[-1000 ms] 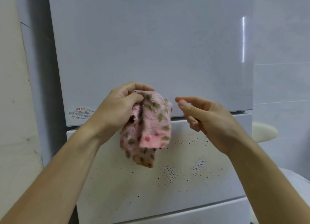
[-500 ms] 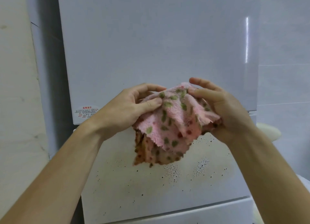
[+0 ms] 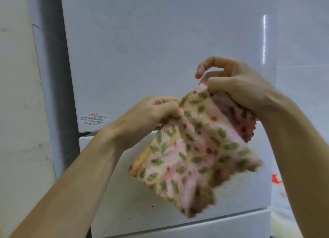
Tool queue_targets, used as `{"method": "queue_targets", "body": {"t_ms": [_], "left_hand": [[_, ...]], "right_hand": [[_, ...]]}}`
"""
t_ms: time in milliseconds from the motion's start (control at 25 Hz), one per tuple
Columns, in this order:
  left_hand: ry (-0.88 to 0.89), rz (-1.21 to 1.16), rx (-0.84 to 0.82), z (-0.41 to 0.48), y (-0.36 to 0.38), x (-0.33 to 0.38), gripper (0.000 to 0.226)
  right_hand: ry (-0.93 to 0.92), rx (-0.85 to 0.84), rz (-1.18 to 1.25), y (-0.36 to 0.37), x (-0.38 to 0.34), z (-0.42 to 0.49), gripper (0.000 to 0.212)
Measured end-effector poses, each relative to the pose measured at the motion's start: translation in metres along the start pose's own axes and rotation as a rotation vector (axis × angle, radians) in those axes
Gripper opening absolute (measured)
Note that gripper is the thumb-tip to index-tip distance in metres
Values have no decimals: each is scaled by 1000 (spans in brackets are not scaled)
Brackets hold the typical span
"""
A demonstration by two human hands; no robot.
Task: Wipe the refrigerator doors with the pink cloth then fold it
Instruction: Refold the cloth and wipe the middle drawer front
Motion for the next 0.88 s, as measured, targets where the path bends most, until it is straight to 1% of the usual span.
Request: {"method": "queue_targets", "body": {"t_ms": [120,200,240,280,400,440,480,520,560,600,680,720,760,800,840,880], "left_hand": [[-51,-62,55,6,1,-5,44],[-48,-1,70,9,2,-8,23],[-55,44,77,10,3,-10,14],[-72,76,76,10,4,-13,12],[-108,127,-49,11,17,-20,8],[-105,196,-59,11,20,-20,6],[-86,297,-16,13,18,-20,8],[-68,421,67,15,14,-19,17],[-62,515,167,17,10,-18,25],[-77,561,253,17,6,-18,31],[-92,507,357,17,-2,-19,37],[-74,426,367,17,-5,-20,35],[-54,318,360,17,-7,-19,27],[-35,197,347,17,-8,-19,19],[-27,93,330,16,-8,-19,14],[-14,23,310,15,-8,-20,14]], "right_hand": [[40,-36,-228,0,11,0,25],[65,-26,-374,2,16,-3,21],[74,-21,-410,4,18,-3,19],[83,-10,-412,5,21,-4,19],[59,67,-394,6,20,-5,15],[24,94,-414,6,17,-7,13],[-14,117,-443,7,12,-9,11],[-45,132,-466,8,7,-13,10],[-56,123,-470,9,3,-18,9],[-43,70,-434,12,1,-23,12],[31,-87,-256,21,1,-34,34],[63,-97,-156,22,4,-36,41],[86,-60,-95,20,10,-35,43],[107,-18,-90,18,19,-33,42],[141,-3,-138,18,28,-31,42],[190,-25,-212,21,38,-30,46]]}}
Point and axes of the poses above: each hand's wrist, its own z-axis towards the middle knuckle, its own y-axis out of the palm, x = y × z, the point moved 7 cm from there along z, towards the middle knuckle, and after that the axes turned 2 degrees about z, right-handed, at the moved point
